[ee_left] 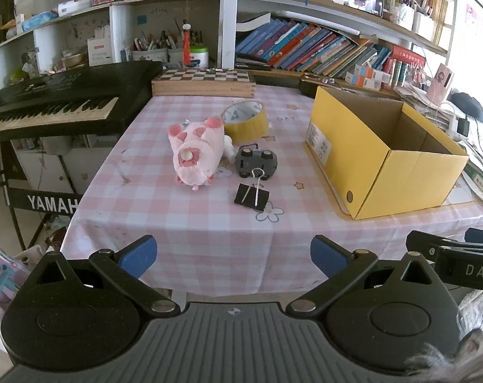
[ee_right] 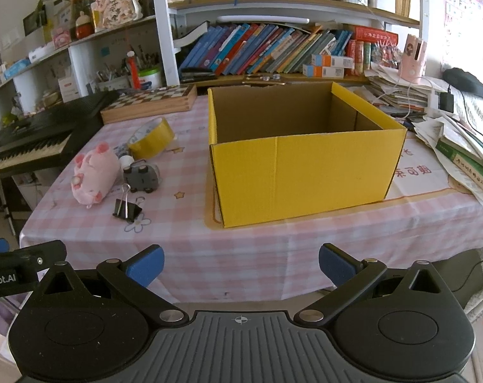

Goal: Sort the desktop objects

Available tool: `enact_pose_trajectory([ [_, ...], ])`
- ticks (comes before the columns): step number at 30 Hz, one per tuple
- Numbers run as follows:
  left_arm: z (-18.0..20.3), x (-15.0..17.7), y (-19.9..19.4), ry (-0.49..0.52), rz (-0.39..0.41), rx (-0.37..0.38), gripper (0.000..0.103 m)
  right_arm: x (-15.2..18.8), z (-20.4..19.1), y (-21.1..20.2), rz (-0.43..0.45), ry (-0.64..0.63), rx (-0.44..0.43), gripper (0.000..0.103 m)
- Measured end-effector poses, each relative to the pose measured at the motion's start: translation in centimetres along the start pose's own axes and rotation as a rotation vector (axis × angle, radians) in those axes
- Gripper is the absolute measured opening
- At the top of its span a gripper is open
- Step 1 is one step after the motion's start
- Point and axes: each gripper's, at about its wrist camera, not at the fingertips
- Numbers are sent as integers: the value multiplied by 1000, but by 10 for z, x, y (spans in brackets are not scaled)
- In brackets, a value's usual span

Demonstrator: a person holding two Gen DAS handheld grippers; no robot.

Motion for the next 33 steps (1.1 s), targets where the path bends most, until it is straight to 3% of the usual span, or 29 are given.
enact_pose_trajectory([
  [21,-7,-2,3,2,-11,22,103,3,-15,2,-4,-26,-14,103],
  [33,-23,-4,-1,-40,27,22,103,5,-38,-3,19,-94,-57,103],
])
Point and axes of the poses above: each gripper's, at about its wrist camera, not at the fingertips, and y roughly the way its jaws point, z to its right, x to its underside, and after that the axes turned 7 degrees about x, right-handed
